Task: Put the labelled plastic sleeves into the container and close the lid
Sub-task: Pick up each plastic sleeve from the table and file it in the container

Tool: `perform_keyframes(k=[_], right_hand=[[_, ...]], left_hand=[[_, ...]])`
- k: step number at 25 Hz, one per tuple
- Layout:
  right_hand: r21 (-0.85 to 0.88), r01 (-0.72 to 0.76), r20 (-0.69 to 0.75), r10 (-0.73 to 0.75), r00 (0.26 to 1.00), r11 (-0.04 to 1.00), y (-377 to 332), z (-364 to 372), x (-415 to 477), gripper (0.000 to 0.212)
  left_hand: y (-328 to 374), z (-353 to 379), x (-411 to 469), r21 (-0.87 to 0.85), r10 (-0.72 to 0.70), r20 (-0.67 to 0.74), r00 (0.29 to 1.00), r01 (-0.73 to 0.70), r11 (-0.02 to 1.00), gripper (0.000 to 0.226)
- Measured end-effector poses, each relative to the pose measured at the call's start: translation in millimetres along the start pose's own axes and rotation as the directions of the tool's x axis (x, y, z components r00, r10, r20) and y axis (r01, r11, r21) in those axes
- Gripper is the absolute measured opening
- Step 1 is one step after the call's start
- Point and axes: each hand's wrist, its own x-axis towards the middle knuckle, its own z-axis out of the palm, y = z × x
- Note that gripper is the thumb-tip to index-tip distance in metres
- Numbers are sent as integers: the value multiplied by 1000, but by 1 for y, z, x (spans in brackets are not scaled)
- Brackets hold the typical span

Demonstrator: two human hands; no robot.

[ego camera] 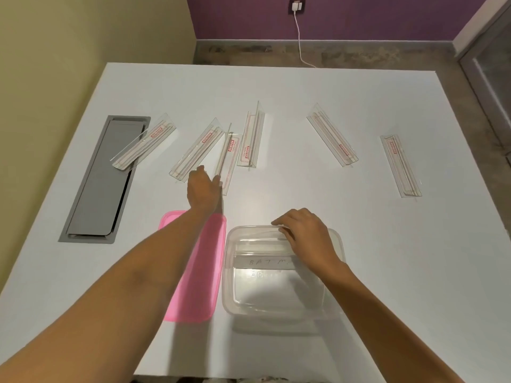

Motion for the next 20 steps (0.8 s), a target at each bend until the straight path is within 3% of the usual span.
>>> perform_keyframes(k=[4, 7, 9, 11, 13, 14, 17, 18, 20], right_hand=[[51, -6, 17, 5, 1000, 999, 5, 2, 1, 25], [98, -24, 48, 20, 999, 995, 5, 2, 1, 23], [188, -58, 29, 54, 998, 980, 4, 0, 3, 21], [346, -112, -20, 127, 992, 931, 1, -4, 7, 22], [551, -165, -57, 234, 971, 818, -3, -11, 16, 25], [645, -185, -49, 282, 958, 742, -5, -16, 22, 28], [850, -284, 134, 338, 931, 443, -9, -31, 41, 44], [897, -312, 215, 309, 926, 312, -10, -35, 45, 53], [942, -333, 318, 203, 926, 45, -9, -43, 50, 69]], left_hand=[[5, 7, 15, 77, 54, -38, 998, -51, 996, 22], [3, 3, 17, 43, 57, -84, 995, -54, 998, 23], [7, -4, 11, -178, -16, -70, 997, 3, 984, 24], [15, -14, -5, -414, -121, 25, 992, 121, 902, 25], [26, -27, -26, -591, -158, 265, 951, 290, 752, 22], [32, -34, -38, -671, -121, 417, 901, 395, 627, 21], [44, -50, -73, -656, 59, 745, 665, 712, 251, 23], [46, -53, -84, -591, 111, 807, 580, 786, 182, 24], [48, -56, -103, -499, 187, 864, 468, 847, 183, 26]])
